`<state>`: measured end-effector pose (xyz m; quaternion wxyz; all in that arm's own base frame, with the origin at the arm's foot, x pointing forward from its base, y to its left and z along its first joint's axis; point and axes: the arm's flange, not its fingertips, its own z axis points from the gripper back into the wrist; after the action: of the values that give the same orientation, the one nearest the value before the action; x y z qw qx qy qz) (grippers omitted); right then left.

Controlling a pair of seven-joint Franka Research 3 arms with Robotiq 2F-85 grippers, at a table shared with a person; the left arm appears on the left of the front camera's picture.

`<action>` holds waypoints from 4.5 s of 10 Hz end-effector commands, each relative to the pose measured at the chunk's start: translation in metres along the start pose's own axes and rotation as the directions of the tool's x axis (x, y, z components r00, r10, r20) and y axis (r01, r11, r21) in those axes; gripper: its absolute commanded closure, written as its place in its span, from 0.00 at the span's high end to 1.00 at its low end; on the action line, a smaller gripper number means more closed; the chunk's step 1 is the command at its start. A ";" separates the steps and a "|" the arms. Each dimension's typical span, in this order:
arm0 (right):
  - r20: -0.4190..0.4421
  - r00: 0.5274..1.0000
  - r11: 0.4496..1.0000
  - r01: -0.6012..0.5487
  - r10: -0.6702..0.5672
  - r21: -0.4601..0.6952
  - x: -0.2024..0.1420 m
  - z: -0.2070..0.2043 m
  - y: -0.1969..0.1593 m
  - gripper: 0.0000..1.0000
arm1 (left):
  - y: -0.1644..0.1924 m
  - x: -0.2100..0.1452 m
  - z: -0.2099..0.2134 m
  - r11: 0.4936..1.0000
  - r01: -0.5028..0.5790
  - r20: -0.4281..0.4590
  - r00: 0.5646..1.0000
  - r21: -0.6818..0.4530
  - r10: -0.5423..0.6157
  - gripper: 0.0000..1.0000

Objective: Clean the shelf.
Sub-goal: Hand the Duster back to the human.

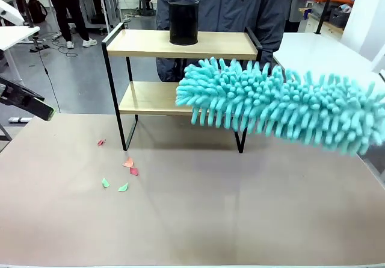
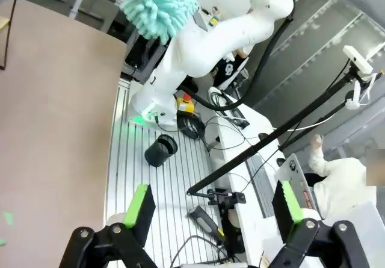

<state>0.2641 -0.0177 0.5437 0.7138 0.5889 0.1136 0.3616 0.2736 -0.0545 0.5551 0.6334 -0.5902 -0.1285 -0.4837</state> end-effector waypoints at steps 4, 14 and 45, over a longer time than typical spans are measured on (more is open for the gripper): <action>-0.253 0.967 0.999 -0.045 0.037 -0.026 0.057 -0.028 -0.012 0.12 | 0.027 0.020 -0.041 0.993 0.031 0.018 0.999 -0.115 -0.029 1.00; -0.537 0.843 0.999 -0.031 0.037 0.020 0.149 -0.103 -0.046 0.12 | 0.078 0.043 -0.163 0.985 -0.063 -0.154 0.987 -0.160 0.038 1.00; -0.417 0.899 0.991 -0.117 0.135 0.068 0.117 -0.068 -0.043 1.00 | 0.064 0.033 -0.207 0.975 -0.106 -0.355 0.934 -0.197 0.030 0.00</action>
<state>0.3323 0.1458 0.5043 0.6411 0.4993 0.2698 0.5166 0.2547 -0.2705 0.4752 0.5924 -0.5653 0.0695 -0.5698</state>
